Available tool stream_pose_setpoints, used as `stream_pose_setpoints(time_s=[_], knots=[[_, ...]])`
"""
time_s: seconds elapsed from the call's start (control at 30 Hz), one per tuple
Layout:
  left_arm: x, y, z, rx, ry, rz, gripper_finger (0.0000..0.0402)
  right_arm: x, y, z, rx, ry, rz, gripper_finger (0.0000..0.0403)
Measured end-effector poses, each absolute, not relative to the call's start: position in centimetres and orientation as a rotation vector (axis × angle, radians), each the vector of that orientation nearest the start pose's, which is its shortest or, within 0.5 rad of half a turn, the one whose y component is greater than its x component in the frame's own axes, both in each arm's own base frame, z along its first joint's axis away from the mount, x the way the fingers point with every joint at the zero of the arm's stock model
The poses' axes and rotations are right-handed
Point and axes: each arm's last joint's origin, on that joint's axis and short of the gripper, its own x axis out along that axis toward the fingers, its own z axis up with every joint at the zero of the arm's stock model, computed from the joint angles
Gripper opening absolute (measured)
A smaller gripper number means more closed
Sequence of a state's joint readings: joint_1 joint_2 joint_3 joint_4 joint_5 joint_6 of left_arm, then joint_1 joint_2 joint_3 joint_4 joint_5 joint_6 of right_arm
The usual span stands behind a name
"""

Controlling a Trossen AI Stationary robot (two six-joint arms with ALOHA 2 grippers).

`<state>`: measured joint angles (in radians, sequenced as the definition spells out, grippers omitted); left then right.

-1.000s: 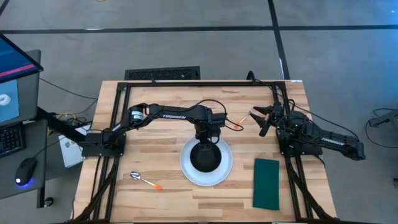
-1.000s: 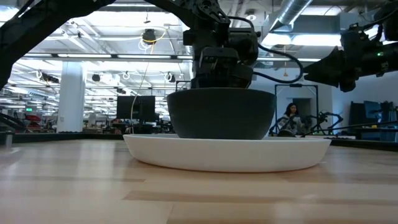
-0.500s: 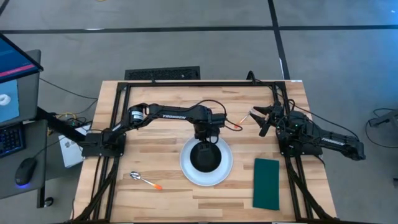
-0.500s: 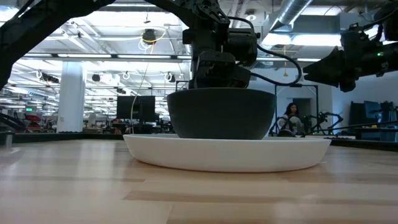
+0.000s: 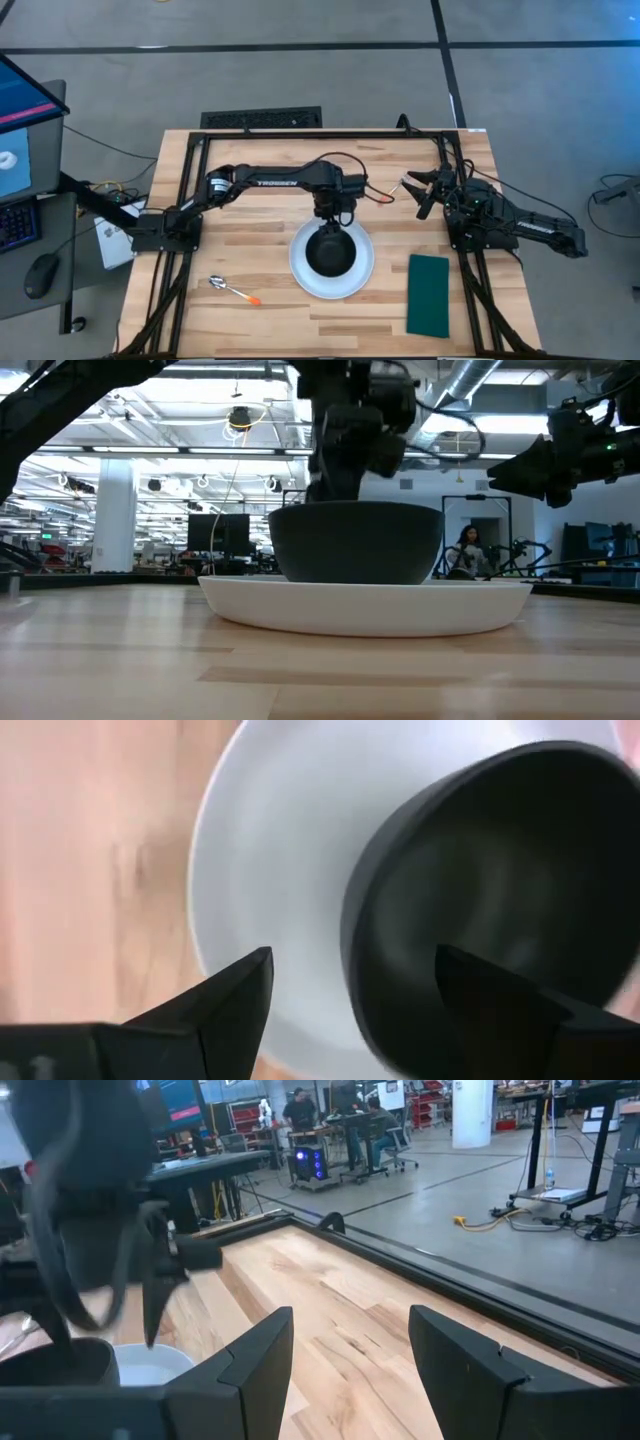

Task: Set table place
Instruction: Place the black bowl on the white plate

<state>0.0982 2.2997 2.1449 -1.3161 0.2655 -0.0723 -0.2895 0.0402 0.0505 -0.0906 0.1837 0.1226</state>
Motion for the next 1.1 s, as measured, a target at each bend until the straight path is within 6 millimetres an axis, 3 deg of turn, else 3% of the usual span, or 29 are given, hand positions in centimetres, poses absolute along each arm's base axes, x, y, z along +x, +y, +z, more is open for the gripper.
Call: stream_pose_setpoints(time_s=[0.23, 0.33, 0.73, 0.93, 1.1], knots=[[44.9, 4.2, 28.1, -0.15, 1.409, 0.019, 0.0268, 9.1, -3.3, 16.9, 0.125, 0.052, -0.477, 0.0224], [44.2, 4.4, 30.2, -0.039, 1.304, 0.054, 0.0268, 9.1, -3.3, 16.9, 0.125, 0.051, -0.477, 0.0224], [39.0, 5.0, 42.6, 0.151, 0.787, 0.275, 0.0268, 9.1, -3.3, 16.9, 0.141, 0.048, -0.477, 0.0224], [35.9, 5.1, 46.2, 0.169, 0.664, 0.444, 0.0268, 9.1, -3.2, 16.9, 0.143, 0.051, -0.474, 0.0224], [35.1, 4.9, 47.1, 0.182, 0.623, 0.549, 0.0268, 9.1, -3.3, 16.8, 0.161, 0.05, -0.475, 0.0224]])
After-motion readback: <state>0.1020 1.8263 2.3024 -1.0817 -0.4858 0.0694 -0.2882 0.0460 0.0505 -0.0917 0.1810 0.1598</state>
